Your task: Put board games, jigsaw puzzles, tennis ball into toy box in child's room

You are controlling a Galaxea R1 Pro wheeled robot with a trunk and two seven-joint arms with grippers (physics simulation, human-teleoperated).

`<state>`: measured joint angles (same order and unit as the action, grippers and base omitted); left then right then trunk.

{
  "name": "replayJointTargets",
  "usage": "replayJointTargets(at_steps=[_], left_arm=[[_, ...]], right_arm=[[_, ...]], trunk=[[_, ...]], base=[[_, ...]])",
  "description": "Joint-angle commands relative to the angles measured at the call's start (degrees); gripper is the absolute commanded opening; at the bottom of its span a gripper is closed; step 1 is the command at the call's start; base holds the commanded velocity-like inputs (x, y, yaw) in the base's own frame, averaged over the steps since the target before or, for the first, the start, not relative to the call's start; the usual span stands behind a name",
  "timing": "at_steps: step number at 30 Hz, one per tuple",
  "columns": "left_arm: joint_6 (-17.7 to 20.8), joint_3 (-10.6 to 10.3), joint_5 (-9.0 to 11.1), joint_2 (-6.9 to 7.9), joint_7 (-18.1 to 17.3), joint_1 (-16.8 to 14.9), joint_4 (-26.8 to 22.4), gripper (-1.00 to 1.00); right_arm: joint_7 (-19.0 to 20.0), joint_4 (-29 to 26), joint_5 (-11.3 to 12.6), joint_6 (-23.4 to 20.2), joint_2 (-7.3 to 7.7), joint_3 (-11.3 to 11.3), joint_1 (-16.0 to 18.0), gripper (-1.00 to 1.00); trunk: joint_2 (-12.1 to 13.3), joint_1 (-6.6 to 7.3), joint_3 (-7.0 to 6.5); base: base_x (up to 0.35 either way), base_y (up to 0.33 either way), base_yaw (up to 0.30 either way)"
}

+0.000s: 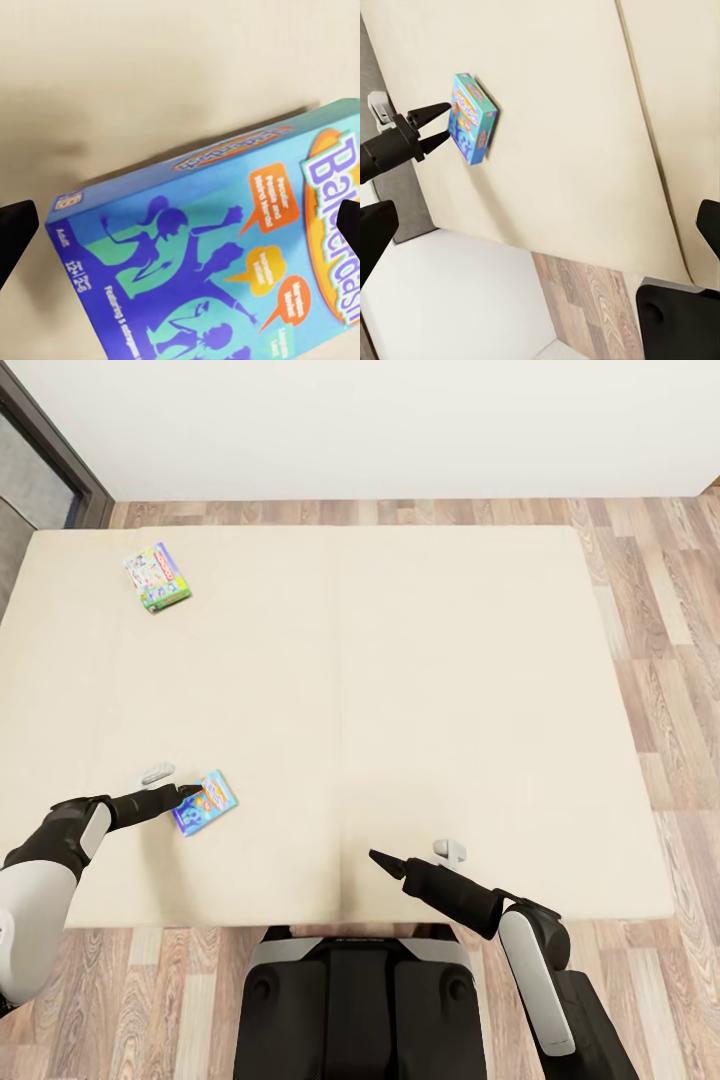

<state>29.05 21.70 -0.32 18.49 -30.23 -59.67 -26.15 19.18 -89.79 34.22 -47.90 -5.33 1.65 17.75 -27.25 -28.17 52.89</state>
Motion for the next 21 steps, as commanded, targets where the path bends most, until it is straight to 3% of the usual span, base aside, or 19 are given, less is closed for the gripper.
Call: replayJointTargets(at_steps=[1,21], left_arm=[[0.49,0.36,-0.03,-0.03,-0.26,-0.02,-0.04,1.0],[0.4,0.3,-0.03,-0.03,-0.41,-0.01,-0.04,1.0]], right_arm=[[0.24,-0.05,-0.18,-0.26,-0.03,-0.07,0.01,1.0],[0.24,-0.04,-0.21,-0.26,-0.03,-0.07,0.04,1.0]], trunk=[[-0.08,-0.03,0.12],[-0.08,-0.03,0.54]], base=[[0.0,0.0,0.0],[0.0,-0.011,0.0]])
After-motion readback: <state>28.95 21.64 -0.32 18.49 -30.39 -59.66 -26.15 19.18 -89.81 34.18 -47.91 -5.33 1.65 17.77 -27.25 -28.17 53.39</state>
